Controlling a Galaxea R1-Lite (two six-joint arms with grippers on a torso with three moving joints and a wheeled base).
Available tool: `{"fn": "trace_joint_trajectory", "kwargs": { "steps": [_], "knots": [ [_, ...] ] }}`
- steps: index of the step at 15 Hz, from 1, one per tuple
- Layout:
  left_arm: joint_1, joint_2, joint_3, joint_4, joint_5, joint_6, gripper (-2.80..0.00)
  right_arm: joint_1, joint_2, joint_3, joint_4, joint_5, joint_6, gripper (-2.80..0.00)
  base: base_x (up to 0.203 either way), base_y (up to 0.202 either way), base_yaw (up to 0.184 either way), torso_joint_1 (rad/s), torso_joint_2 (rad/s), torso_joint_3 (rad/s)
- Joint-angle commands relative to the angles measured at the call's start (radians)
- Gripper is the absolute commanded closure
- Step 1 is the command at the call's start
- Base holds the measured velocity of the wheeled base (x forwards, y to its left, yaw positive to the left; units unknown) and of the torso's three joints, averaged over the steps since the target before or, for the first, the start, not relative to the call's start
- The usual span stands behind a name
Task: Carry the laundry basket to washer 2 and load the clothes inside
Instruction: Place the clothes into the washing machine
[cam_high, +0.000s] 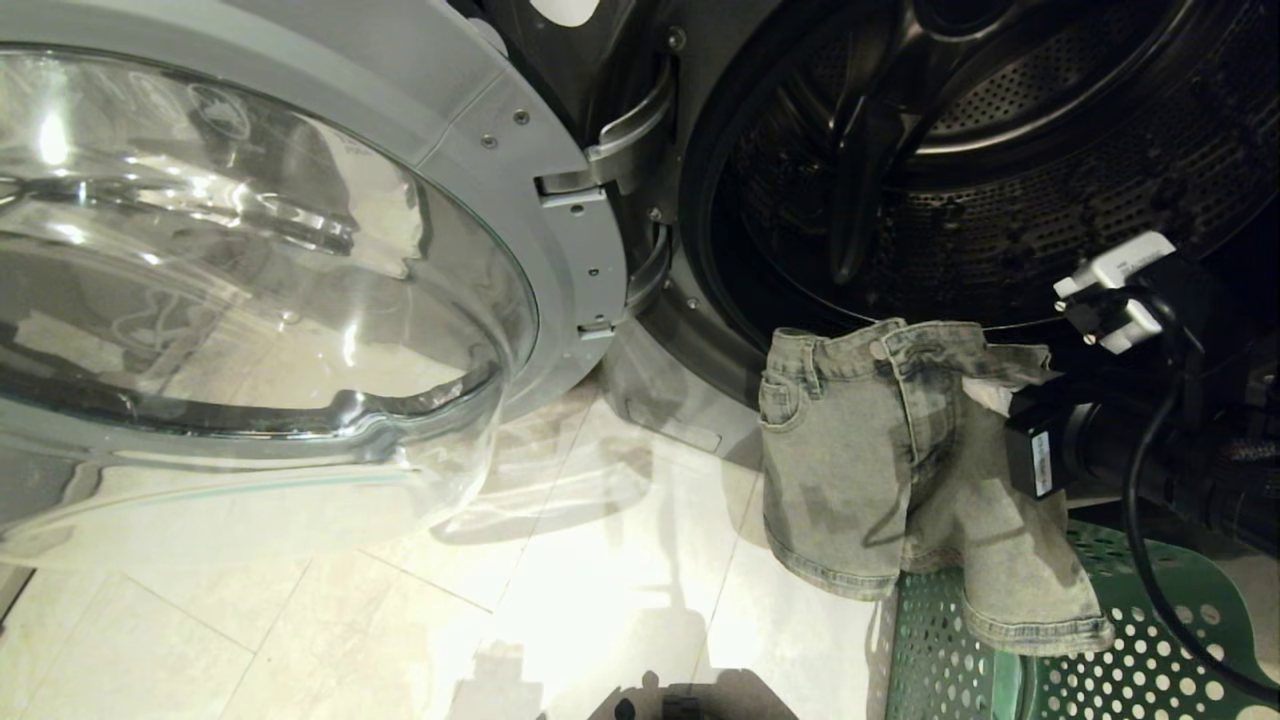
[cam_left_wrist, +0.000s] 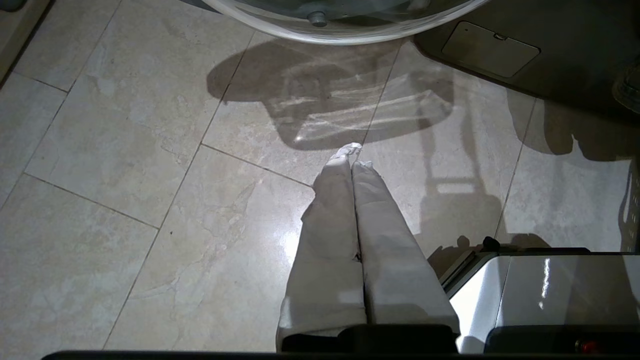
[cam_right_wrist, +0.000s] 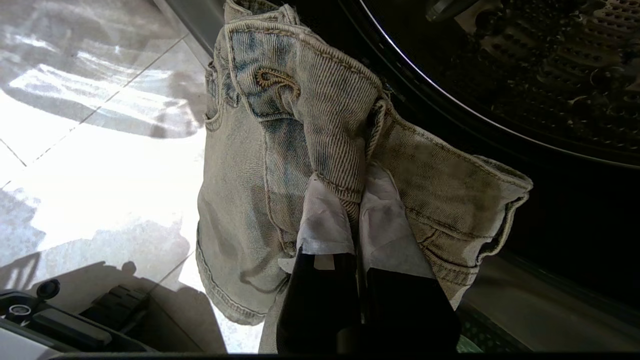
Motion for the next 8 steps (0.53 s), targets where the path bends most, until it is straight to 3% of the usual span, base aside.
{"fn": "trace_joint_trajectory", "kwargs": {
  "steps": [1, 8],
  "knots": [
    [0.001, 0.0, 0.002, 0.0, 0.0, 0.0, 0.0, -0.001, 0.007, 0.001, -0.004, -0.002, -0.001, 0.0, 0.0, 0.0, 0.0, 0.0, 0.0, 0.0],
    [0.0, 0.0, 0.002, 0.0, 0.0, 0.0, 0.0, 0.0, 0.01, 0.0, -0.004, -0.002, -0.001, 0.0, 0.0, 0.0, 0.0, 0.0, 0.0, 0.0]
  ]
}}
